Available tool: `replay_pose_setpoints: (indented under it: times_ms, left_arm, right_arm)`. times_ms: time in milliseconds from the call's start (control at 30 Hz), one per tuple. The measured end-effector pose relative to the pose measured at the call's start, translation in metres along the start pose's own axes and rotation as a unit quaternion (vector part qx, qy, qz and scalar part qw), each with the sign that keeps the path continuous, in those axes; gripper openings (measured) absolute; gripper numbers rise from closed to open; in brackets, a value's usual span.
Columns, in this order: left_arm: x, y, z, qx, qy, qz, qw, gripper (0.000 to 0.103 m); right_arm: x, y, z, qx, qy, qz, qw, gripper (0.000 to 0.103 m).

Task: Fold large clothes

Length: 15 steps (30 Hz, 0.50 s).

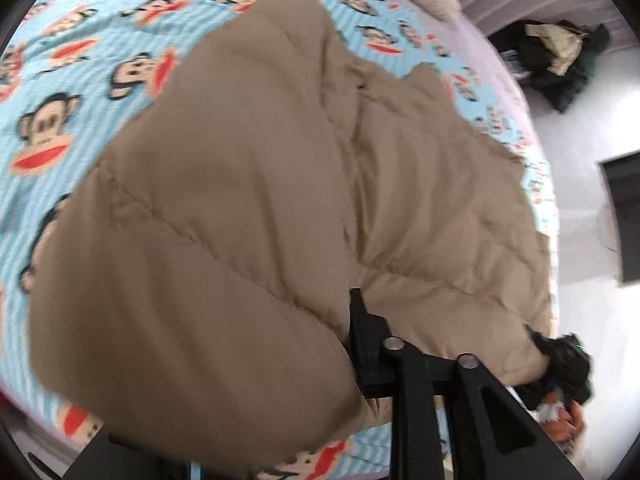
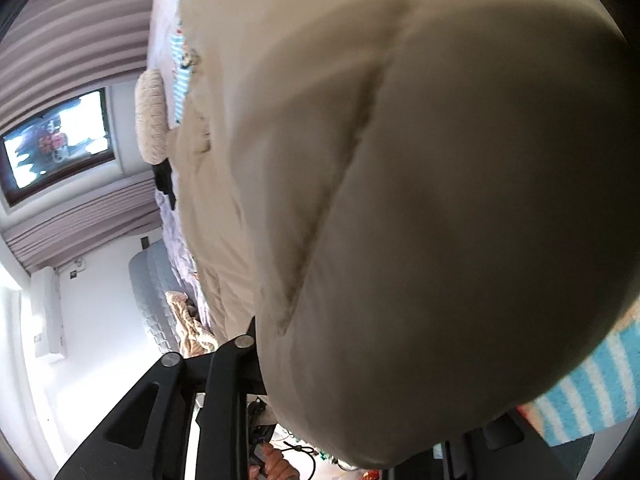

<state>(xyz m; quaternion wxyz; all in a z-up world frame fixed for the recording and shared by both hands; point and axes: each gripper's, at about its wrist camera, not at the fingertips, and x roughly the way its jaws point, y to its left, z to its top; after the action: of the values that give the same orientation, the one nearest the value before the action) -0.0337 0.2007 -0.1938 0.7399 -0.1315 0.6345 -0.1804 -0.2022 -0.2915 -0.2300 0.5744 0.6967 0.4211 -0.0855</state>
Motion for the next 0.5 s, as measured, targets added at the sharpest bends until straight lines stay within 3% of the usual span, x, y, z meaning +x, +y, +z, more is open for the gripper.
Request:
replay_pose_setpoints:
  times_ms: [33, 100, 300, 400, 500]
  left_arm:
    - [-0.002, 0.000, 0.000, 0.000, -0.003, 0.017, 0.9999, 0.041]
    - [-0.018, -0.002, -0.006, 0.007, -0.015, 0.052, 0.9985, 0.044]
    - [-0.086, 0.005, -0.030, 0.021, -0.073, 0.123, 0.9896, 0.044]
    - [-0.103, 0.003, -0.024, 0.014, -0.104, 0.128, 0.9861, 0.044]
    - [-0.092, 0.005, -0.001, 0.022, -0.091, 0.109, 0.9895, 0.045]
  right_arm:
    - [-0.001, 0.002, 0.000, -0.001, 0.004, -0.010, 1.000, 0.038]
    - [-0.004, 0.005, -0.004, -0.015, 0.021, -0.042, 0.999, 0.047]
    - [-0.036, 0.029, -0.020, -0.112, 0.066, -0.081, 0.988, 0.048]
    - [-0.045, 0.050, -0.038, -0.178, 0.089, -0.081, 0.977, 0.036]
    - [-0.045, 0.072, -0.056, -0.229, 0.098, -0.084, 0.965, 0.034]
